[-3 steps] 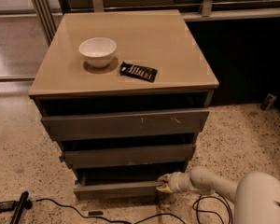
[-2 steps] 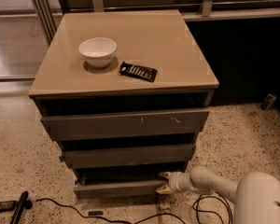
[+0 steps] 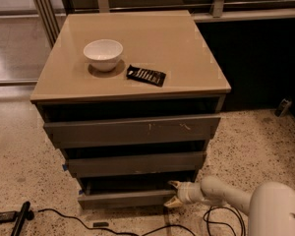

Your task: Open bottom drawer

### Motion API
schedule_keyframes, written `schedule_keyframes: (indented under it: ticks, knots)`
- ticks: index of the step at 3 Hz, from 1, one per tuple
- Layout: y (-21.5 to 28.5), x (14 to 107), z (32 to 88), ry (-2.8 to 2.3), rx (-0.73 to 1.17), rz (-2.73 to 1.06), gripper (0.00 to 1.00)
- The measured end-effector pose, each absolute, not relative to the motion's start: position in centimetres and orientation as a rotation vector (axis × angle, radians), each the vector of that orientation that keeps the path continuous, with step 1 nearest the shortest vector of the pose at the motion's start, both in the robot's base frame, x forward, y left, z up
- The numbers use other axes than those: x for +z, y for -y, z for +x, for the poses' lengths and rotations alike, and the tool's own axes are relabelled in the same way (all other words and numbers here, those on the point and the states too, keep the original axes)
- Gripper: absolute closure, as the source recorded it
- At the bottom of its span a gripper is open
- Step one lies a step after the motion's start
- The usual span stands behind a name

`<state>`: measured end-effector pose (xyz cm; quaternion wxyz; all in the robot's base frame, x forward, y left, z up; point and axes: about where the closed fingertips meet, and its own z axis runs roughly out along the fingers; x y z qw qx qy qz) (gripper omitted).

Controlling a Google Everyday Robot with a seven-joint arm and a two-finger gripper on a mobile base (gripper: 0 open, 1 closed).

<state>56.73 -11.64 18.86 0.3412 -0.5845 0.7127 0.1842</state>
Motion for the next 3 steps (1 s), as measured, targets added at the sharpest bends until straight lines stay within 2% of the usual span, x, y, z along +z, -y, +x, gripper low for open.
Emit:
schedule_keyframes:
  ticks: [2, 3]
  knots:
    - [13.9, 18.6, 51.2, -1.831, 0.498, -1.512, 0.81]
    - [15.2, 18.9, 48.1, -1.809, 0.518, -1.487, 1.00]
